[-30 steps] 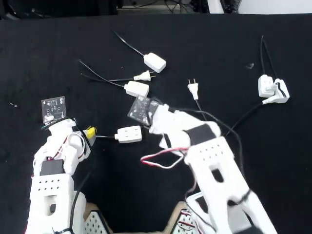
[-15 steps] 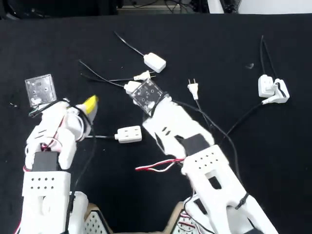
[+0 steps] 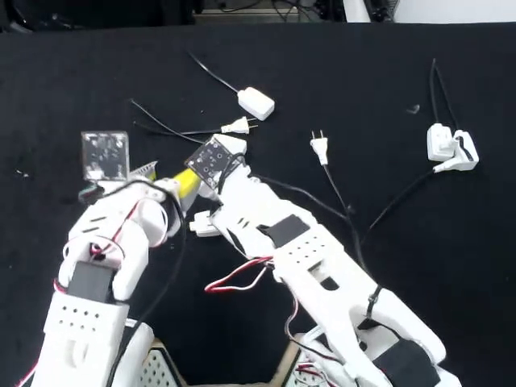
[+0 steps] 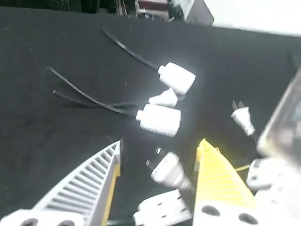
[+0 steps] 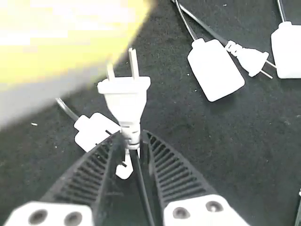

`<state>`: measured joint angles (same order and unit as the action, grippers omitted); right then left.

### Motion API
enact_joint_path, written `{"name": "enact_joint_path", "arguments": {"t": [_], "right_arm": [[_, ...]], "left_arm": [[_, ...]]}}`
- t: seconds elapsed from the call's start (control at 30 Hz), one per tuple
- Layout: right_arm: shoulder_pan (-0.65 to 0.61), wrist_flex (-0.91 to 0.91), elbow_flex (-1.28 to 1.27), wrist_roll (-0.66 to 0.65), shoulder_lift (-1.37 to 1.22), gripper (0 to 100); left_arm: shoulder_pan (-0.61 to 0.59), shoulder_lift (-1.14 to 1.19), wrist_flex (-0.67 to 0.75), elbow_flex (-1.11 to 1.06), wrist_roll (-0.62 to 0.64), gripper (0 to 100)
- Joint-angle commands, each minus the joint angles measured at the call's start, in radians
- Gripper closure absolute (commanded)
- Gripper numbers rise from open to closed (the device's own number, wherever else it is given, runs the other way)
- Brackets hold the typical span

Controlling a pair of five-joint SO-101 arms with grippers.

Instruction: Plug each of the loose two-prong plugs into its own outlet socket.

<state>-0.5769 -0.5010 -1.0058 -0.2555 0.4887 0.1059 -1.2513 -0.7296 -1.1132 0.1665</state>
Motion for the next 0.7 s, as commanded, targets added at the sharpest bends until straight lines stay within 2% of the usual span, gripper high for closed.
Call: {"name": "enact_joint_path", "arguments": {"t": [0.0, 0.33, 0.67], "right_arm": [[-0.018, -0.044, 0.076, 0.025, 0.061, 98.8], [-0.166, -0.253, 0.097, 0.018, 0.265, 98.8], [-0.178, -0.307, 0.096, -0.017, 0.349, 98.8]], "left_arm": [[0.007, -0.107, 0.003, -0.099, -0.100, 74], [0.001, -0.361, -0.003, -0.237, -0.130, 74], [-0.147, -0.370, 0.002, -0.302, -0.167, 74]]}}
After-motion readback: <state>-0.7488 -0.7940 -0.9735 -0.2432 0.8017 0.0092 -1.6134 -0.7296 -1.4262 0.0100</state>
